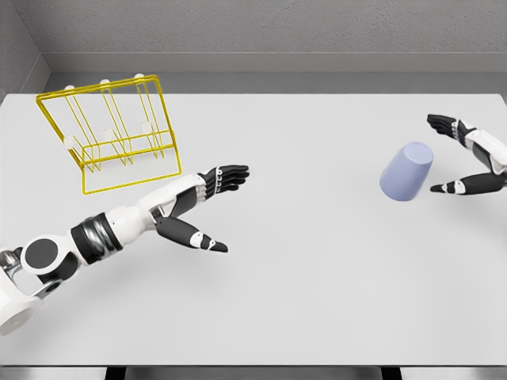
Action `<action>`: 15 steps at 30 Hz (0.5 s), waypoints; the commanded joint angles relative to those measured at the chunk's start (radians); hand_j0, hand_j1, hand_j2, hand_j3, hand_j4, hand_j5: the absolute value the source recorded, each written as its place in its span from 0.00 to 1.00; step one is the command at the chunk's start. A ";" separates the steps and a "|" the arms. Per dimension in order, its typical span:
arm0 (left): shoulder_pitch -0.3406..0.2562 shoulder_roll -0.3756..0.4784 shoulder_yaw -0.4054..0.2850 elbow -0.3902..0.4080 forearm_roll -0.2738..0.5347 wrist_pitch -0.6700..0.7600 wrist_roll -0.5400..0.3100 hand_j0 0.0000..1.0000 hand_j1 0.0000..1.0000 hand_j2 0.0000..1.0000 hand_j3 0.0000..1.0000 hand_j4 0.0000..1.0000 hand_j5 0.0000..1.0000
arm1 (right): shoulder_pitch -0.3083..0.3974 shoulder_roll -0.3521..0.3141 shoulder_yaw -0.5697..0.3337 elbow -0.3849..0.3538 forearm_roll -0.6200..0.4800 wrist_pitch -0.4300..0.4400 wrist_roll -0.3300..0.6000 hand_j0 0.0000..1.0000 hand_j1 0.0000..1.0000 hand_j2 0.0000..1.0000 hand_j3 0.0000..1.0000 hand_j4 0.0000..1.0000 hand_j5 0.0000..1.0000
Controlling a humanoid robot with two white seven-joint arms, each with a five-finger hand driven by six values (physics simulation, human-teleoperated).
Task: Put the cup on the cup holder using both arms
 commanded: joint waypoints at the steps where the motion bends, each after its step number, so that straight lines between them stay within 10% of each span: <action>1: 0.002 0.005 0.029 -0.003 0.005 0.039 0.000 1.00 1.00 1.00 1.00 1.00 1.00 | 0.002 -0.001 0.025 0.000 -0.052 0.001 -0.002 1.00 1.00 1.00 1.00 1.00 1.00; 15: 0.008 -0.001 0.037 -0.005 0.005 0.016 -0.002 1.00 1.00 1.00 1.00 1.00 1.00 | 0.003 0.031 0.038 0.003 -0.129 0.001 -0.006 1.00 1.00 1.00 1.00 1.00 1.00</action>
